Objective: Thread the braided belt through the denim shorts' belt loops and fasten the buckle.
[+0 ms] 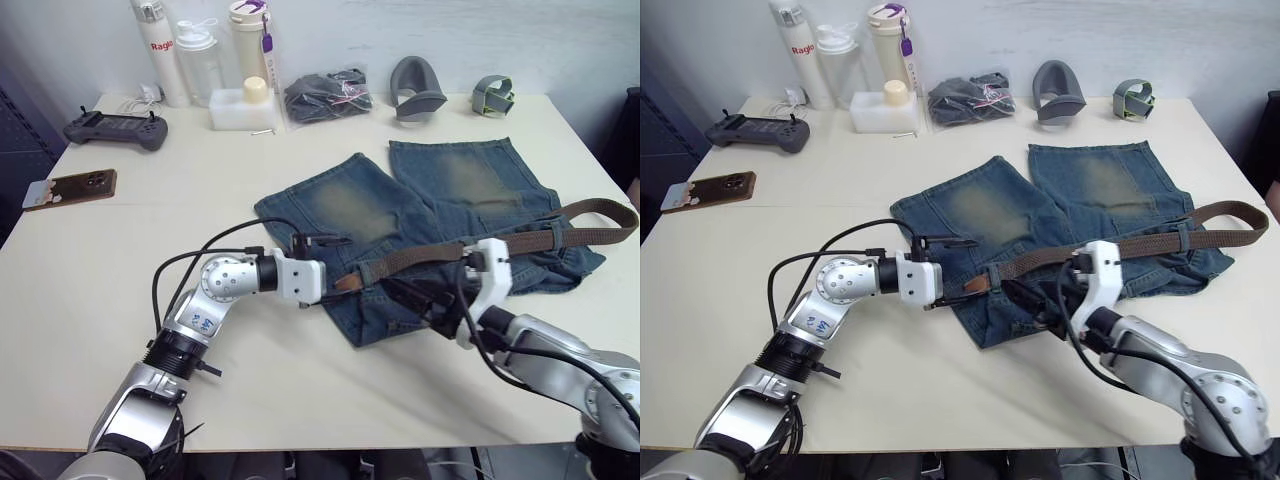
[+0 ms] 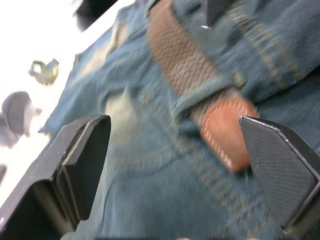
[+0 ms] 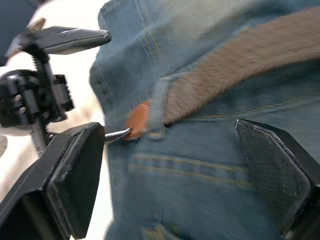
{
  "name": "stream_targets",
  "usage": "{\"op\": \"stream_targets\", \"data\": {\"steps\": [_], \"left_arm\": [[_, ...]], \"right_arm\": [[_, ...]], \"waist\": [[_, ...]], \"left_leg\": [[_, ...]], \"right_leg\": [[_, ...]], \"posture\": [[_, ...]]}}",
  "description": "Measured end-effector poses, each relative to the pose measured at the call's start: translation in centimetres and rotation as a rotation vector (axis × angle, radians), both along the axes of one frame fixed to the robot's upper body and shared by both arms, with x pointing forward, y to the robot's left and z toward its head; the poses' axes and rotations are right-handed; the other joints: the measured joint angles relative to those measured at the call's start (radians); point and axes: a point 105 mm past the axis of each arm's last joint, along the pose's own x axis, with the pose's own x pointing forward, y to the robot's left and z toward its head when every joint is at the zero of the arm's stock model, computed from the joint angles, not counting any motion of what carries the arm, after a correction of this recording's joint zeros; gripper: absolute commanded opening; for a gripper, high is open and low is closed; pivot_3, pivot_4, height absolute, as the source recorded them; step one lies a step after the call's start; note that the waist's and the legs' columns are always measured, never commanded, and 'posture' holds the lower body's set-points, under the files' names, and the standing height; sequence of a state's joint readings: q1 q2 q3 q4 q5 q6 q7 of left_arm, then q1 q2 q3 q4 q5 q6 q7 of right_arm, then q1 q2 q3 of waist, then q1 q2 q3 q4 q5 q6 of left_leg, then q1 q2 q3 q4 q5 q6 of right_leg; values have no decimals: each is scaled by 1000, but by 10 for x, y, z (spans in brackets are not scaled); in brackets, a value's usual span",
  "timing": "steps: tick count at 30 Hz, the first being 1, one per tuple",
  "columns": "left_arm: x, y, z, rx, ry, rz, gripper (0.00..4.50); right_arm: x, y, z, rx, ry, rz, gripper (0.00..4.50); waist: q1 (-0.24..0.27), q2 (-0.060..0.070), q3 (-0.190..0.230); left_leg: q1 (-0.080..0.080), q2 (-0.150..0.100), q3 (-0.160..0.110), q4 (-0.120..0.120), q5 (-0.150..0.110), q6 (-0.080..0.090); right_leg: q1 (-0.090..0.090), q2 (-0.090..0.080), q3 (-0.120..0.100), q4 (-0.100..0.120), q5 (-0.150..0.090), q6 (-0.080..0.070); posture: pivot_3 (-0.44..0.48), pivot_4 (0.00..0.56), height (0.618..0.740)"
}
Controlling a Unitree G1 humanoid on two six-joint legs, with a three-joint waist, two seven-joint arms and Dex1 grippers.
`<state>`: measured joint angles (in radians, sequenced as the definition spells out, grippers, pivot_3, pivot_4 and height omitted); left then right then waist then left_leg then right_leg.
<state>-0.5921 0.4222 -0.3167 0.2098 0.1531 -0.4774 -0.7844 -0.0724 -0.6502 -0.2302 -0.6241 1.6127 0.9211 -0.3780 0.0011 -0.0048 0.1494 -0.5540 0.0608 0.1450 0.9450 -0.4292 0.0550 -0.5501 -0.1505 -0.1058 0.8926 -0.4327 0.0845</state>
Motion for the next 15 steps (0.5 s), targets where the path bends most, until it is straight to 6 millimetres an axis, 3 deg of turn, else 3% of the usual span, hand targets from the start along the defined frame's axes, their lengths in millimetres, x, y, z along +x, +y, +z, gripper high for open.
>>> {"op": "stream_targets", "data": {"steps": [10, 12, 15], "left_arm": [[-2, -3, -6, 9, 1, 4, 4500], [1, -3, -7, 8, 4, 30, 3973], [4, -3, -8, 2, 21, 58, 2817]], "right_arm": [[3, -25, -9, -46, 27, -115, 4450], [5, -27, -10, -46, 27, -129, 4500], [6, -29, -8, -55, 20, -133, 4500]], "waist": [[1, 0, 0], [3, 0, 0], [3, 0, 0]], "left_leg": [[0, 0, 0, 0, 0, 0], [0, 0, 0, 0, 0, 0], [0, 0, 0, 0, 0, 0]], "right_leg": [[1, 1, 0, -1, 1, 1], [1, 1, -1, -1, 1, 2], [1, 1, -1, -1, 1, 2]], "posture": [[0, 150, 648], [0, 150, 648], [0, 150, 648]]}}
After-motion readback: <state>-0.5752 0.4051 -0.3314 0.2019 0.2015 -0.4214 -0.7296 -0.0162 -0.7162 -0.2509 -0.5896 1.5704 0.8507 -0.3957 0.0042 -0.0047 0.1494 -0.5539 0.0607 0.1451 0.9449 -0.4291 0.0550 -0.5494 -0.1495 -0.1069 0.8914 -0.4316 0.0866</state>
